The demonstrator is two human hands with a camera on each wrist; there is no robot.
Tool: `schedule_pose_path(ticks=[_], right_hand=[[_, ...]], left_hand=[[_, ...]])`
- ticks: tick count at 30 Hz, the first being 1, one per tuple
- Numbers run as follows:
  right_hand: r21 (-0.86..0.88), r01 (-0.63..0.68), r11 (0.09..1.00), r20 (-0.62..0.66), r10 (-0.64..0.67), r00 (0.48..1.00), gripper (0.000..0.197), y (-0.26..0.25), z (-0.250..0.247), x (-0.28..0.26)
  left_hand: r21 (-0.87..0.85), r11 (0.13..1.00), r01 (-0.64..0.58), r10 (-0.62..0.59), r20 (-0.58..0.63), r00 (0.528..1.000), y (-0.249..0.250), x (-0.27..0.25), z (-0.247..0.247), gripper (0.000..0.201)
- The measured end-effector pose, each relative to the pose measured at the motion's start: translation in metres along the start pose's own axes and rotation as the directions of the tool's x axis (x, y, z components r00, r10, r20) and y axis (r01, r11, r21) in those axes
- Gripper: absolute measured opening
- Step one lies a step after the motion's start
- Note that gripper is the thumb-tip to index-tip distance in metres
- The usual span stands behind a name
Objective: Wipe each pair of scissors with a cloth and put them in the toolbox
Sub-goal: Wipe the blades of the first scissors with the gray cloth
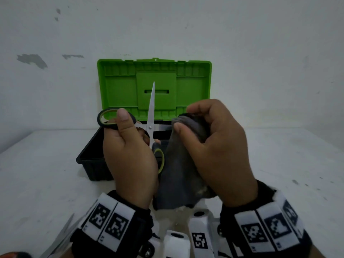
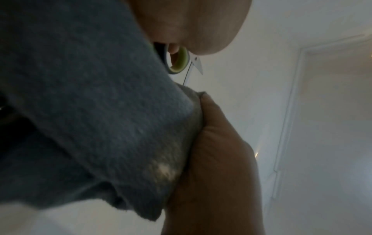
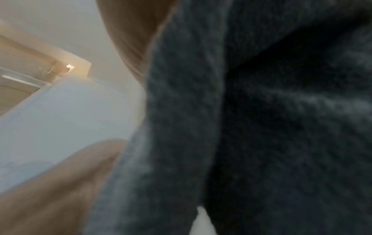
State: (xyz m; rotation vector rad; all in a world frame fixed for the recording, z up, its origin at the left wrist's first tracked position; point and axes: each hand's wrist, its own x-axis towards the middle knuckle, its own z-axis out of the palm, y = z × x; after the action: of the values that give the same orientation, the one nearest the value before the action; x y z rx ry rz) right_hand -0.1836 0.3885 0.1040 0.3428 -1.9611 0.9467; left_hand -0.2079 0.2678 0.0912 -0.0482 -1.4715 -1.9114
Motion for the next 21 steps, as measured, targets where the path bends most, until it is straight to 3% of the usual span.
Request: schedule_pose_path(ticks=[5,11,17,21], right_hand=[[-0.078,0.100,0.992,0.023,-0.098,0.995,0.015,-0.002,0.005,-0.006],[-0.114,0.144,0.983,0.142,-0.128,0.982,0.025,-0.003,0.007,-0.006],[-0.068,0.227,0.972,0.103,-0.219,0.970,0.012,-0.009,0.015,-0.011],[-0.100,0.176,0.979,0.081,-0.168,0.982,0.010,-0.002,0.012,-0.008]], left_hand=[[0.012,1.000,-0.023,0.022,0.037,0.999,-0.001,-0.004,0.001,0.039],[0.024,0.999,-0.025,0.025,0.012,1.000,0.000,0.000,-0.002,0.038],[0.111,0.991,-0.075,0.066,0.078,0.995,-0.001,-0.005,0.000,0.038],[0.092,0.993,-0.074,0.067,0.078,0.995,-0.002,-0.004,-0.001,0.038]])
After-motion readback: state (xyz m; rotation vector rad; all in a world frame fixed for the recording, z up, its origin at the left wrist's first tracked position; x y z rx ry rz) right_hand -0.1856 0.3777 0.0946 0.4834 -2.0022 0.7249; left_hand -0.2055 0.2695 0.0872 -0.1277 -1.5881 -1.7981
